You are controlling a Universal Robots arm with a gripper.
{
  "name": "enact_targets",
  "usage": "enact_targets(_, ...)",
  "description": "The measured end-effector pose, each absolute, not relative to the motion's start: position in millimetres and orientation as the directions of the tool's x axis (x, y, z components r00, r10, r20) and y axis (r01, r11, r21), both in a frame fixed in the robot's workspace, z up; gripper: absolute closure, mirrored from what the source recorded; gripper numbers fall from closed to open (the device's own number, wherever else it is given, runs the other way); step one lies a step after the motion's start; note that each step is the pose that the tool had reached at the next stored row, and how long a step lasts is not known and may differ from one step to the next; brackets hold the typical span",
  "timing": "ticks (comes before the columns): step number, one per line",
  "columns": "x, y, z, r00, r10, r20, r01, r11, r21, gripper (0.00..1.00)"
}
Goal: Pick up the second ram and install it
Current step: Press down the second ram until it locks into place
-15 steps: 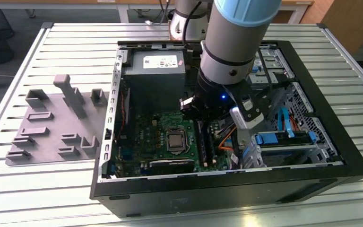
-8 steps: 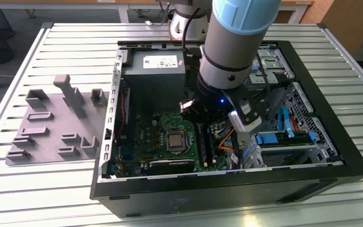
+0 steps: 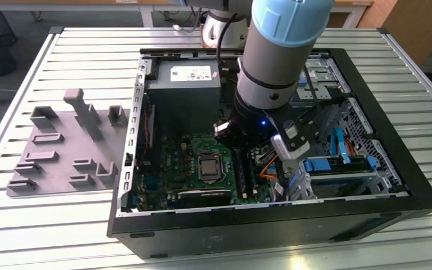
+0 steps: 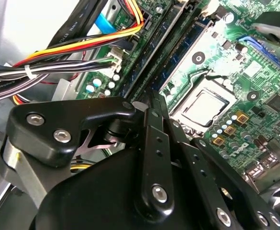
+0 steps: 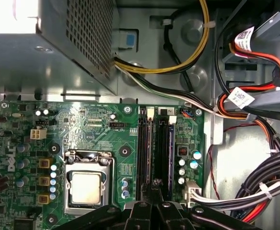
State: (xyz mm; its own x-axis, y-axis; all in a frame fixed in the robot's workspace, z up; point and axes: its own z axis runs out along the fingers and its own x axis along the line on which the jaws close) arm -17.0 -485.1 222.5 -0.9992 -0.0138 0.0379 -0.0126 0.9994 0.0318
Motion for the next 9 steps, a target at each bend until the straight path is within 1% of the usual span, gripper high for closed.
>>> enact_targets(9, -17.0, -485.1, 219.0, -0.999, -0.014, 0.038, -0.013, 0.999, 0.031, 0.89)
